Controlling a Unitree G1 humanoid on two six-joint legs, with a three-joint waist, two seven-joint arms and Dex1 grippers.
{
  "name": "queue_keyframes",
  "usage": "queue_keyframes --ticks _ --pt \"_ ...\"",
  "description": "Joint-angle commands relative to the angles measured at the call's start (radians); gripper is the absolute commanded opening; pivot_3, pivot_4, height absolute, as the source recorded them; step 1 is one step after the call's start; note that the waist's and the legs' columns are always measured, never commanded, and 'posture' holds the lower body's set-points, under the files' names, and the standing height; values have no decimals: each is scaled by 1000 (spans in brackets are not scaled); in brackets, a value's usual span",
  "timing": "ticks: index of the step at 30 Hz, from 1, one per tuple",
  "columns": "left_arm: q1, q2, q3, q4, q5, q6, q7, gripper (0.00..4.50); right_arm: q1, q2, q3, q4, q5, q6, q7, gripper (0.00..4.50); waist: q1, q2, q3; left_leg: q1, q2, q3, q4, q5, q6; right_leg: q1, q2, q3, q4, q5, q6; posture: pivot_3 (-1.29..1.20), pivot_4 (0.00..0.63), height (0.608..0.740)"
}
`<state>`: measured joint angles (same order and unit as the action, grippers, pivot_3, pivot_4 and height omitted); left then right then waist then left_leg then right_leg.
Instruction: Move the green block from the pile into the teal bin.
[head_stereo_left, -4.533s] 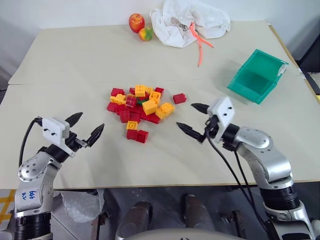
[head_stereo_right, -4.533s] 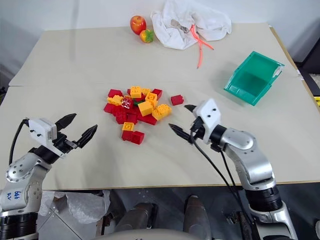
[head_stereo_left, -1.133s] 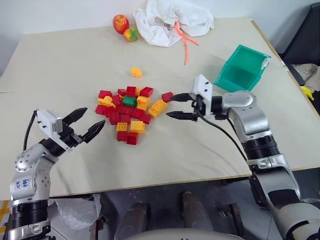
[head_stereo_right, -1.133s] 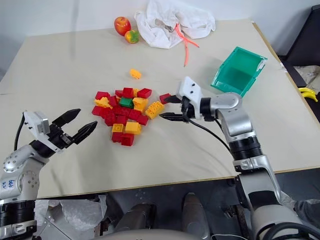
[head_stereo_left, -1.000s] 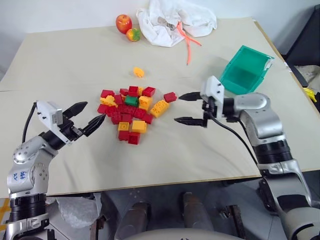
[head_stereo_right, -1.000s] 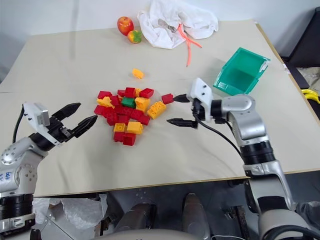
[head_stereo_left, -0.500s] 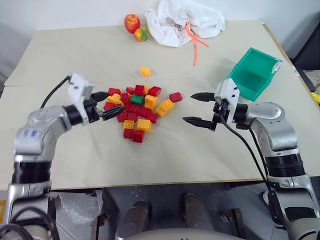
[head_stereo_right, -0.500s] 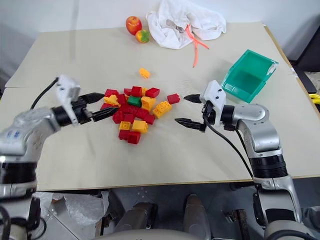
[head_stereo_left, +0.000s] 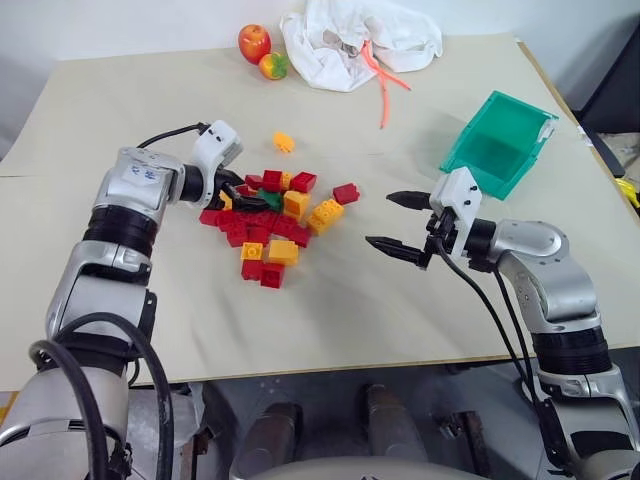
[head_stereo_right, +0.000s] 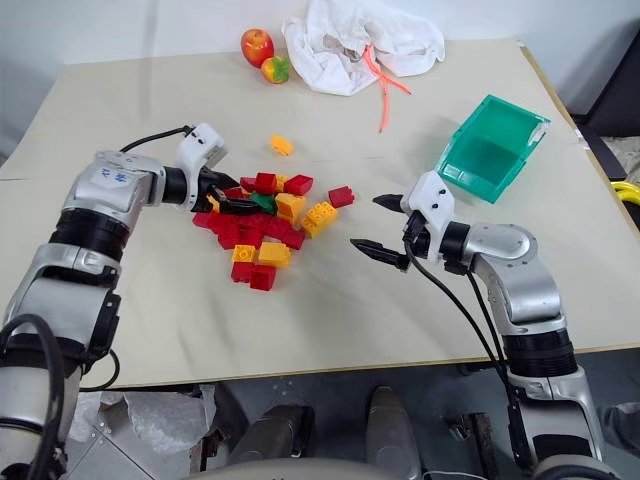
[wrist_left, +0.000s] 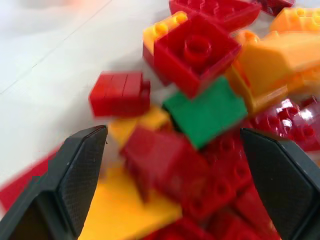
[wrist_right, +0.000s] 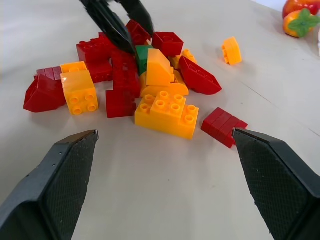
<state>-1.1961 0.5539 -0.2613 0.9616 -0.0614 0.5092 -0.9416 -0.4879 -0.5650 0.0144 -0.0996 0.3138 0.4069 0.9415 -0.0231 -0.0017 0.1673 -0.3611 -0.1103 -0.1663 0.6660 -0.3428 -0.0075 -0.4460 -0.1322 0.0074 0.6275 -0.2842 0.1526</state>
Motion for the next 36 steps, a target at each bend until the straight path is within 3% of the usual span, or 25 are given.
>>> queue_keyframes --ticks 1,8,17,22,29,36 --pt "-69 -37 -23 120 79 -70 -19 4500 19 -8 -33 -72 26 12 -30 4478 -3 0 0 0 0 0 0 0 0 0 0 0 0 0 0 0 150 740" --pt "-124 -110 -10 278 152 -141 35 4500 40 -14 -37 -101 31 28 -63 4478 -3 -1 0 0 0 1 1 0 0 -1 0 1 1 0 0 0 150 740" --pt "-130 -101 -45 275 222 -78 -173 4500 62 -28 -47 -130 37 44 -81 4478 -4 -1 0 0 0 1 1 0 0 -1 0 1 1 0 1 0 150 740" --pt "-116 -88 -25 256 241 -132 -88 3279 57 -26 -41 -126 34 43 -88 4500 -5 -1 0 0 0 1 1 0 0 -1 0 1 1 0 1 0 150 740" --pt "-114 -58 88 169 159 -207 -110 1396 87 -41 -62 -152 40 48 -92 4500 -4 -1 1 0 1 1 2 0 0 -1 0 1 2 0 1 0 150 740" --pt "-96 -68 152 -9 53 -182 -304 1392 121 -105 -106 -149 47 49 -76 4500 4 -1 1 -11 0 -2 13 -1 2 -5 -1 0 3 1 2 0 150 740"
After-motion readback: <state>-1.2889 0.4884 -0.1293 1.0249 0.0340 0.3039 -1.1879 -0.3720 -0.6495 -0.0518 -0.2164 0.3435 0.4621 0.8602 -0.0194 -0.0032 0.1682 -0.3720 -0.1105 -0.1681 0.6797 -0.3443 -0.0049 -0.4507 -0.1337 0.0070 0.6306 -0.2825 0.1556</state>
